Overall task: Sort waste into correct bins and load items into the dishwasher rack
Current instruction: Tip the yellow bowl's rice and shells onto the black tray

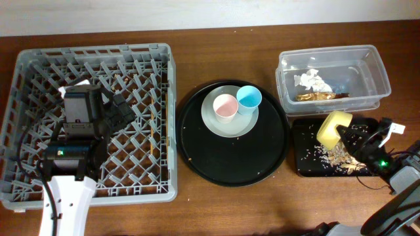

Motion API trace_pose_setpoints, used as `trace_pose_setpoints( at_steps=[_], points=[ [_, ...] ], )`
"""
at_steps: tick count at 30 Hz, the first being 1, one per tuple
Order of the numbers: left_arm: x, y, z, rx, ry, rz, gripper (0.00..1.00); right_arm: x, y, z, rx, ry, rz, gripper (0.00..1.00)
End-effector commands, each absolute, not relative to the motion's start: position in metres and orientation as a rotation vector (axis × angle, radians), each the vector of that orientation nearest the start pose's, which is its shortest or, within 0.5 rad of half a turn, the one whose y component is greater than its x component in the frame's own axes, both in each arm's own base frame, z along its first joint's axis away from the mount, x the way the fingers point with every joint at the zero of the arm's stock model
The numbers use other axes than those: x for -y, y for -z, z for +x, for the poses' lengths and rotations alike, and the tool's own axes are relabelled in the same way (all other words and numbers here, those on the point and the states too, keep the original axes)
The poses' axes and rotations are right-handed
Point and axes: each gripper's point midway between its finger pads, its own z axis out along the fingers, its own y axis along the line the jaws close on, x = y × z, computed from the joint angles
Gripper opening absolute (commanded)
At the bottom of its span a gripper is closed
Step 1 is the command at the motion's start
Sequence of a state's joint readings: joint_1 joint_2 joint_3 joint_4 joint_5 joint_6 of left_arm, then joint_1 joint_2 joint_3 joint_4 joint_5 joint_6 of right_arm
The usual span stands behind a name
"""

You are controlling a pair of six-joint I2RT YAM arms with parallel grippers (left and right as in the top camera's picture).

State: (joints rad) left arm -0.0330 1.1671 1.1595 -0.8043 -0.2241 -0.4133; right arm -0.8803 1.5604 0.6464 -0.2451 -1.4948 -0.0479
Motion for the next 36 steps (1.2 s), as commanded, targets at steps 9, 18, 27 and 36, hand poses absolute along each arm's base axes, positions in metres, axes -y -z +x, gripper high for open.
trace_pose_setpoints(
  at_steps=[9, 18, 27, 36],
  points=[
    [-0.028, -0.242, 0.33, -2.28, -0.04, -0.566, 0.99, 0.088, -0.149, 0.293, -1.722, -1.584, 0.703, 0.04],
    [-0.028, -0.242, 0.33, -2.28, -0.04, -0.566, 0.99, 0.092, -0.155, 0.297, -1.697, -1.699, 0.848, 0.04],
    [-0.028, -0.242, 0.33, -2.28, -0.04, -0.566, 0.99, 0.093, -0.17, 0.299, -1.705, -1.658, 0.797, 0.04],
    [-0.028, -0.242, 0.33, -2.28, -0.04, -0.566, 0.99, 0.027, -0.27, 0.32, -1.797, -1.45, 0.525, 0.04]
  ],
)
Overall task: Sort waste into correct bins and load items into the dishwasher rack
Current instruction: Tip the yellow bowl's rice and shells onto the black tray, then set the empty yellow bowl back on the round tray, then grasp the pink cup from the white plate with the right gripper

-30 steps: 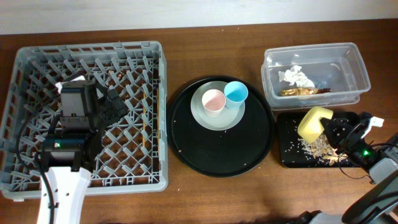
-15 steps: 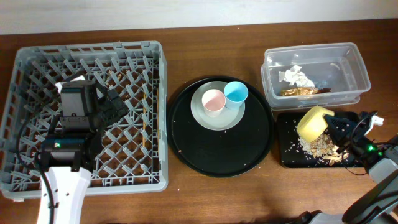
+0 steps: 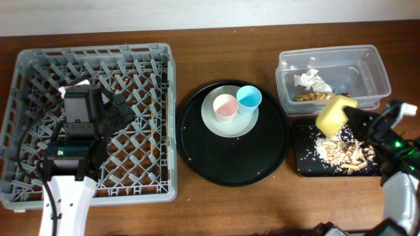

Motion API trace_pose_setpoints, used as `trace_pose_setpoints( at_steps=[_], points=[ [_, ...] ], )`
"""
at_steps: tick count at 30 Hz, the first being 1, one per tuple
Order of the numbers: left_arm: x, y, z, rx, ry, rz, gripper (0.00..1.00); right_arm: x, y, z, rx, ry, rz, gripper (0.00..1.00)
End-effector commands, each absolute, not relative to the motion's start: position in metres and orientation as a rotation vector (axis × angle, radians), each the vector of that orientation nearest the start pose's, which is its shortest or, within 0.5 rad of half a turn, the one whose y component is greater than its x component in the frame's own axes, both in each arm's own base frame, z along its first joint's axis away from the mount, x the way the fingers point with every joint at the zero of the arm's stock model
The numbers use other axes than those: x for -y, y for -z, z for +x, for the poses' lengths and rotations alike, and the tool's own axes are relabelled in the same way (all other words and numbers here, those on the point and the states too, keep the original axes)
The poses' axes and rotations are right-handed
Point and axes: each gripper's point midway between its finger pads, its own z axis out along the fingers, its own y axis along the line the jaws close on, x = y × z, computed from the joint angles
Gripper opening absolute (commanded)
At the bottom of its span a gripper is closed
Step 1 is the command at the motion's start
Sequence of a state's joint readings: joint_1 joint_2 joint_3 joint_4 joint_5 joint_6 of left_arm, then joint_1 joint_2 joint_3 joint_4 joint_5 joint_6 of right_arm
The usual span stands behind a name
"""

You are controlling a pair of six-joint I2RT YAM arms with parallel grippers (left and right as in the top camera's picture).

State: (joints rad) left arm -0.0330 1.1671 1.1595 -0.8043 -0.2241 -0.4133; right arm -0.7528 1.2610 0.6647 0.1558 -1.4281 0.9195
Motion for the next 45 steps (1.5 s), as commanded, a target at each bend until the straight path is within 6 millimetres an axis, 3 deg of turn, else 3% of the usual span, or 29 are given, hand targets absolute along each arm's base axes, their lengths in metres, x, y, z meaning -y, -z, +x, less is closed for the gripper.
trace_pose_setpoints(
  at_steps=[1, 3, 5, 7, 8, 11, 13, 18, 20, 22, 26, 29, 34, 35, 37, 41, 45],
  points=[
    [-0.028, -0.242, 0.33, -2.28, -0.04, -0.566, 0.99, 0.006, -0.279, 0.323, -1.81, -1.433, 0.465, 0.04],
    [-0.028, -0.242, 0.33, -2.28, -0.04, -0.566, 0.99, -0.038, -0.289, 0.325, -1.839, -1.42, 0.378, 0.04],
    [-0.028, -0.242, 0.33, -2.28, -0.04, -0.566, 0.99, -0.095, -0.284, 0.324, -1.903, -1.416, 0.284, 0.04],
    [-0.028, -0.242, 0.33, -2.28, -0.04, -0.566, 0.99, -0.137, -0.263, 0.317, -2.003, -1.363, 0.222, 0.04],
    [-0.028, -0.242, 0.33, -2.28, -0.04, -0.566, 0.99, -0.164, -0.236, 0.308, -2.114, -1.243, 0.175, 0.04],
    [-0.028, -0.242, 0.33, -2.28, -0.04, -0.566, 0.99, -0.191, -0.182, 0.286, -2.296, -0.855, 0.075, 0.04],
    [-0.028, -0.242, 0.33, -2.28, -0.04, -0.566, 0.99, -0.207, -0.159, 0.27, -2.329, -0.601, -0.061, 0.04],
    [-0.028, -0.242, 0.33, -2.28, -0.04, -0.566, 0.99, -0.24, -0.107, 0.243, -2.417, -0.385, -0.282, 0.04],
    [-0.028, -0.242, 0.33, -2.28, -0.04, -0.566, 0.99, -0.245, -0.084, 0.241, -2.466, -0.34, -0.313, 0.05],
    [-0.028, -0.242, 0.33, -2.28, -0.04, -0.566, 0.99, -0.246, -0.085, 0.242, -2.464, -0.343, -0.313, 0.08],
    [-0.028, -0.242, 0.33, -2.28, -0.04, -0.566, 0.99, -0.255, -0.096, 0.237, -2.485, -0.38, -0.397, 0.35],
    [-0.028, -0.242, 0.33, -2.28, -0.04, -0.566, 0.99, -0.255, -0.134, 0.245, -2.485, -0.331, -0.492, 0.51],
    [-0.028, -0.242, 0.33, -2.28, -0.04, -0.566, 0.99, -0.229, -0.232, 0.291, -2.416, -0.334, -0.398, 0.54],
    [-0.028, -0.242, 0.33, -2.28, -0.04, -0.566, 0.99, -0.225, -0.246, 0.3, -2.399, -0.393, -0.4, 0.54],
    [-0.028, -0.242, 0.33, -2.28, -0.04, -0.566, 0.99, -0.218, -0.253, 0.311, -2.402, -0.476, -0.379, 0.56],
    [-0.028, -0.242, 0.33, -2.28, -0.04, -0.566, 0.99, -0.207, -0.207, 0.332, -2.55, -0.504, -0.401, 0.56],
    [-0.028, -0.242, 0.33, -2.28, -0.04, -0.566, 0.99, -0.221, -0.142, 0.336, -2.676, -0.393, -0.577, 0.57]
  ],
)
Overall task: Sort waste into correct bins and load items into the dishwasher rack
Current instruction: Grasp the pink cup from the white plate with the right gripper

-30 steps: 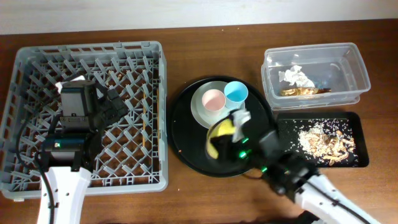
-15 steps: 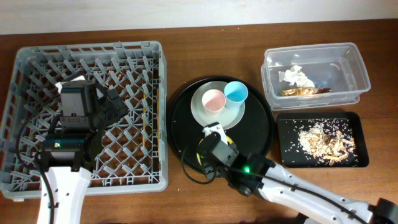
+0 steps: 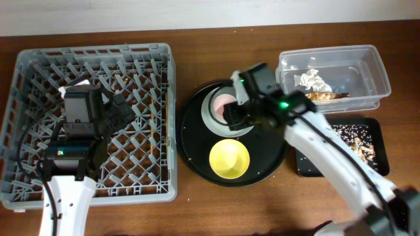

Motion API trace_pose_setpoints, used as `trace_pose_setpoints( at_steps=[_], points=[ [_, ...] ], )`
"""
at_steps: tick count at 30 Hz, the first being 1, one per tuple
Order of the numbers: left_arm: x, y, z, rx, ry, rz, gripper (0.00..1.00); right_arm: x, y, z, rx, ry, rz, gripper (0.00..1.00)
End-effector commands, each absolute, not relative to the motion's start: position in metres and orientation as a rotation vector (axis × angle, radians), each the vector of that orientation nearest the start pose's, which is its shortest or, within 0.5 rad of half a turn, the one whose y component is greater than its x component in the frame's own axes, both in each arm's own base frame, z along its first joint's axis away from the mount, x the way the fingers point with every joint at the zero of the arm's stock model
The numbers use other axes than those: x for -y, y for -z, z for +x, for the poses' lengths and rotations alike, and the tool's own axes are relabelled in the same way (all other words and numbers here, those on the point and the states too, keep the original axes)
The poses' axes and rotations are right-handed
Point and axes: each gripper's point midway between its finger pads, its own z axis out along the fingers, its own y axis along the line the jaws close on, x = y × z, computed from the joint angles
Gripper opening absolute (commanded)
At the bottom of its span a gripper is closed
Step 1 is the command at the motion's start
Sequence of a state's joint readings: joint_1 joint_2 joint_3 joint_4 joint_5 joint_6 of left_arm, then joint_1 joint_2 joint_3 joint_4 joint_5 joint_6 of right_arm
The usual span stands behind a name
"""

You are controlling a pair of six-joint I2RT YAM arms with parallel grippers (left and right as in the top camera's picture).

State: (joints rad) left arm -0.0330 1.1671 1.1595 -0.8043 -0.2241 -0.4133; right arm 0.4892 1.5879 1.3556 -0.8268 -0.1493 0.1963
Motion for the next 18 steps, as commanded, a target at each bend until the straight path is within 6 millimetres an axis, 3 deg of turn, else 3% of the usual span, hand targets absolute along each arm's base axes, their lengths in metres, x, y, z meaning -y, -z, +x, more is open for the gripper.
trace_pose_setpoints(
  at_steps=[1, 5, 12, 18],
  points=[
    [-0.028, -0.242, 0.33, -2.28, -0.04, -0.565, 0.99, -0.222, -0.13, 0.339, -2.693, -0.352, -0.584, 0.56],
    [-0.028, -0.242, 0.33, -2.28, -0.04, -0.566, 0.99, -0.232, -0.111, 0.347, -2.657, -0.233, -0.691, 0.56],
    [-0.028, -0.242, 0.33, -2.28, -0.04, -0.566, 0.99, -0.245, -0.12, 0.366, -2.535, -0.167, -0.697, 0.55],
    [-0.028, -0.242, 0.33, -2.28, -0.04, -0.566, 0.99, -0.25, -0.12, 0.374, -2.492, -0.186, -0.683, 0.36]
  ],
)
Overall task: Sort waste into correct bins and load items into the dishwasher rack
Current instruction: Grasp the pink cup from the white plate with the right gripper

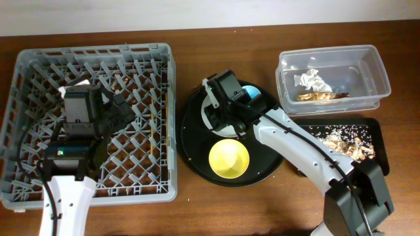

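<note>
My right gripper [222, 118] reaches over the grey plate [207, 117] on the round black tray [191, 144] and covers the spot where the plate's cups stand. Its jaws are hidden under the wrist. A blue cup [253, 92] shows partly behind the arm; the pink cup is hidden. A yellow bowl [229, 158] stands upright on the tray's near side. My left gripper [121, 110] hangs over the grey dishwasher rack [39, 65], and its state is unclear from above.
A clear plastic bin [354, 62] with paper and foil waste stands at the back right. In front of it a black rectangular tray [375, 131] holds scattered food scraps. The rack fills the table's left side.
My right gripper has shifted left and further over the grey plate, now hiding the pink cup. The yellow bowl, the blue cup and the left arm have not moved.
First my right gripper held the yellow bowl tilted over the black scrap tray. Then it held it higher, near the clear bin. Later the bowl stood on the round tray, let go, with the gripper beside the pink cup. Now the gripper covers that cup.
</note>
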Motion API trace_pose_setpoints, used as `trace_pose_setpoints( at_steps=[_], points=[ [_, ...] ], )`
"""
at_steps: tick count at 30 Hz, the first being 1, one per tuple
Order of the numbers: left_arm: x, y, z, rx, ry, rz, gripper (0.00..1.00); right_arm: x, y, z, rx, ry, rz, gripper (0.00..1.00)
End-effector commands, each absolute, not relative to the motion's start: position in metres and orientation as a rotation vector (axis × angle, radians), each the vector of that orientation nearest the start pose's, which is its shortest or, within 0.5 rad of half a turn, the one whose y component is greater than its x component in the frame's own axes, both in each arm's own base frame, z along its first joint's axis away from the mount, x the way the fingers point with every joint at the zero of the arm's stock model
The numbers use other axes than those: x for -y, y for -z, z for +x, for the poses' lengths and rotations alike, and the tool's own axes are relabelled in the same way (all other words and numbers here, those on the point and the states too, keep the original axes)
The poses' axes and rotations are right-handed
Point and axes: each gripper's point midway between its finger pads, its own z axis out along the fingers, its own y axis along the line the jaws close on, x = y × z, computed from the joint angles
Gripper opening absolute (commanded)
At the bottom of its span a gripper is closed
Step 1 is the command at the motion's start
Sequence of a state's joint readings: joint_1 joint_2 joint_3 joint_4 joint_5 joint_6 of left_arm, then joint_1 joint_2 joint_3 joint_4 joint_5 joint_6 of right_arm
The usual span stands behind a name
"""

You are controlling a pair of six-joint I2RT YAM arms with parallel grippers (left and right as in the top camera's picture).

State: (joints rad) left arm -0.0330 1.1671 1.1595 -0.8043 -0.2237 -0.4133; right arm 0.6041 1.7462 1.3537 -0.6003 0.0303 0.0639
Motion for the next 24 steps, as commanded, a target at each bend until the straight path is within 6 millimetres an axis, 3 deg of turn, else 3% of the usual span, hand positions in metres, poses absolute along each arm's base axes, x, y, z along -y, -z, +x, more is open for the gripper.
trace_pose_setpoints(
  at_steps=[1, 9, 12, 19, 24],
  points=[
    [-0.028, -0.242, 0.33, -2.28, -0.04, -0.566, 0.99, -0.251, -0.119, 0.374, -2.489, -0.189, -0.682, 0.35],
    [-0.028, -0.242, 0.33, -2.28, -0.04, -0.566, 0.99, -0.253, -0.078, 0.374, -2.57, -0.167, -0.711, 0.34],
    [-0.028, -0.242, 0.33, -2.28, -0.04, -0.566, 0.99, -0.253, -0.077, 0.374, -2.57, -0.167, -0.711, 0.32],
    [-0.028, -0.242, 0.33, -2.28, -0.04, -0.566, 0.99, -0.253, -0.077, 0.374, -2.572, -0.166, -0.712, 0.08],
    [-0.028, -0.242, 0.33, -2.28, -0.04, -0.566, 0.99, -0.252, -0.077, 0.374, -2.573, -0.166, -0.712, 0.08]
  ],
)
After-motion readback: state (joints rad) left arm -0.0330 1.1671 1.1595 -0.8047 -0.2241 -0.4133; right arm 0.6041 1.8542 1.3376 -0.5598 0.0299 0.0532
